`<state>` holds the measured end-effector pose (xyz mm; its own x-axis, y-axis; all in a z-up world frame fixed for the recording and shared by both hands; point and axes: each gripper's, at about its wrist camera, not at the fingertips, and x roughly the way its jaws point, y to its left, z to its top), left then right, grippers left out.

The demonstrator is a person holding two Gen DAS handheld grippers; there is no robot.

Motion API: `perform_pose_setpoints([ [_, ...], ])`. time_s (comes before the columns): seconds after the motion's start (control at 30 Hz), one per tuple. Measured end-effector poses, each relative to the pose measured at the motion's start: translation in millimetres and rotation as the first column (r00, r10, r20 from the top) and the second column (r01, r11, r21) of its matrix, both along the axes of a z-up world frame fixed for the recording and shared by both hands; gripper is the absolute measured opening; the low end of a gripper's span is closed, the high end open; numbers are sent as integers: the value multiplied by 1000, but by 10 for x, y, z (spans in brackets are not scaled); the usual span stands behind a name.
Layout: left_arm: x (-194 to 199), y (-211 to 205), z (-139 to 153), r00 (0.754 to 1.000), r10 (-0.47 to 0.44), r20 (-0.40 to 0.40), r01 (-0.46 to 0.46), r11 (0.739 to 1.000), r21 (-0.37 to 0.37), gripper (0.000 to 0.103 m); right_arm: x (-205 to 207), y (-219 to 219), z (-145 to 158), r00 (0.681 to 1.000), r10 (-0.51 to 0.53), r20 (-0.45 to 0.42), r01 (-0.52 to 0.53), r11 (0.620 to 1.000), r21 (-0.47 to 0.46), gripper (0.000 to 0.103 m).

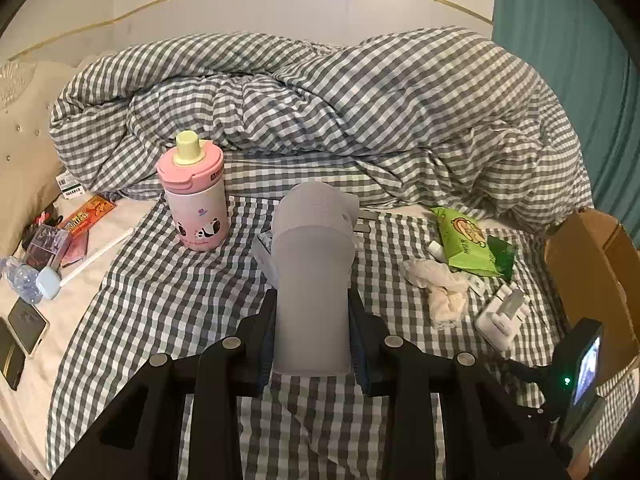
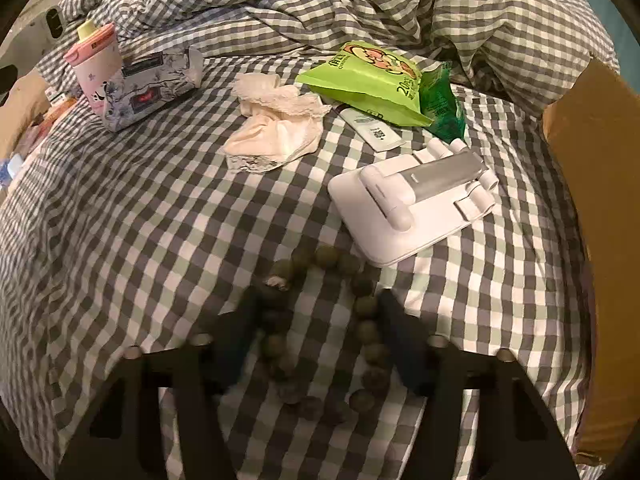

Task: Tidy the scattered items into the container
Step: 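Grasp the dark bead bracelet with the right tool while the left tool holds the cup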

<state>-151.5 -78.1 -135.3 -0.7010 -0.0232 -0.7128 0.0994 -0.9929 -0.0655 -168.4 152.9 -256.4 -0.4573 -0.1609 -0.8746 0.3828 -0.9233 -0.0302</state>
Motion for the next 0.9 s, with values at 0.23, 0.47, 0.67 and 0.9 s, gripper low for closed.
perform_pose_setpoints([
  [0.23,180,97,179,1000,-14,-20,14,1000,6,32,13,47,17,1000,6,24,-5,999,-39,22],
  [0.47,307,229,319,999,-42,-31,42,999,-12,32,85,156,59,1000,1,28,2,996,-84,11],
  [0.67,390,340,459,997,-55,-53,55,998,-10,32,189,272,165,1000,0,25,3,994,-108,11],
  [0.9,494,547,604,995,-74,-71,73,997,-15,32,343,468,458,1000,-12,-20,9,991,-136,11],
])
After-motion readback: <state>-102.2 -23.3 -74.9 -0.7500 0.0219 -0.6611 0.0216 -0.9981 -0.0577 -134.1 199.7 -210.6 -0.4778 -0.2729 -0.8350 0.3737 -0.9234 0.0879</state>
